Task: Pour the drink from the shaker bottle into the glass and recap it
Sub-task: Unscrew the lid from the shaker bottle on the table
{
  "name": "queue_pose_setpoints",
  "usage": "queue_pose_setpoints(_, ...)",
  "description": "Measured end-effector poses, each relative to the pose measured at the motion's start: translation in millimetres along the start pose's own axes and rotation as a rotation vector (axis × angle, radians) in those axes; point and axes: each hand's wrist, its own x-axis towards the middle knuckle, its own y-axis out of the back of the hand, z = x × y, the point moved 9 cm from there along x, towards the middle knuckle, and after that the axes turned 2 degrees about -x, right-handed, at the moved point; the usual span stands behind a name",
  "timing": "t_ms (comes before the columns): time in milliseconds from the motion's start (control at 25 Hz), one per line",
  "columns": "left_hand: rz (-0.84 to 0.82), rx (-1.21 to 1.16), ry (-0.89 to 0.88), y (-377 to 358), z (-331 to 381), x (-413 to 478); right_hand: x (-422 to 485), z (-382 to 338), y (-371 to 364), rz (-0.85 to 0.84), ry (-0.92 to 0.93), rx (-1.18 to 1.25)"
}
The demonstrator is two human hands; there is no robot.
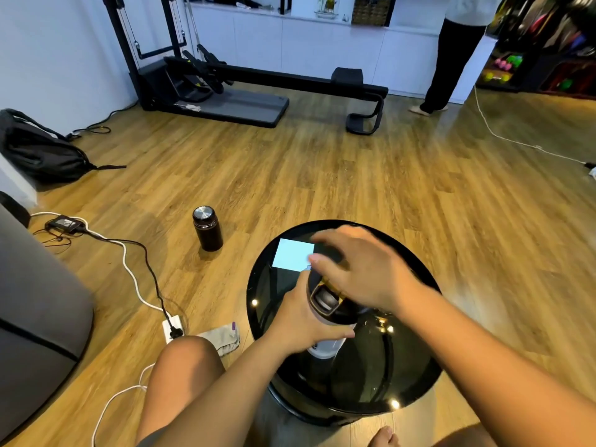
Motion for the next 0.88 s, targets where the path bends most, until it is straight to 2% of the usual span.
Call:
queue_pose_setpoints(80, 0.027, -0.051, -0.001, 8.4, 8.6, -3.3, -0.4, 37.9, -3.0, -0.094, -0.217, -0.191)
queue_pose_setpoints(120, 0.021, -0.04, -0.013, 7.9, 9.4, -3.2, 2.1, 40.1, -8.9, -0.134, -0.237, -0.193)
queue_pose_setpoints(240, -0.012, 0.002, -0.004, 2.0, 7.2, -3.9, 14.4, -2.7, -28.1, -0.128, -0.039, -0.156)
queue_pose_setpoints(320, -0.031, 0.045, -0.03, -2.0, 13.3, -7.3, 11.6, -40.5, -45.2, -0.195, 0.137, -0.126)
queue_pose_setpoints(400, -0.028, 0.071, -0.062, -3.0, 18.0, -8.1, 1.6, -56.4, -41.2, -0.222, 0.217, 0.038)
queue_pose_setpoints(480, 0.007, 0.028, -0.035, 2.6, 15.1, -6.3, 3.5, -32.1, -13.1, -0.045, 0.144, 0.128)
queue_pose_setpoints(520, 0.023, 0.015, -0.012, 6.0, 11.3, -5.6, 4.9, -11.4, -1.2, 0.005, 0.045, 0.026)
queue_pose_setpoints(600, 0.035, 0.006, 0.007, 8.9, 8.1, -4.8, 4.7, 28.6, -0.7, -0.086, -0.194, -0.26)
queue_pose_setpoints(640, 0.032, -0.01, 0.0, 8.7, 8.3, -4.2, 4.6, 34.1, -6.6, -0.131, -0.229, -0.329)
queue_pose_setpoints(720, 0.011, 0.005, -0.007, 7.0, 6.9, -3.9, 9.3, 14.9, -20.1, -0.126, -0.123, -0.319)
queue_pose_setpoints(800, -0.002, 0.018, -0.022, 0.6, 4.4, -2.8, 10.8, -16.1, -32.5, -0.124, 0.039, -0.208)
queue_pose_setpoints(880, -0.051, 0.071, 0.009, -11.4, -0.3, -2.6, 4.2, -44.6, -43.5, -0.211, 0.187, -0.067)
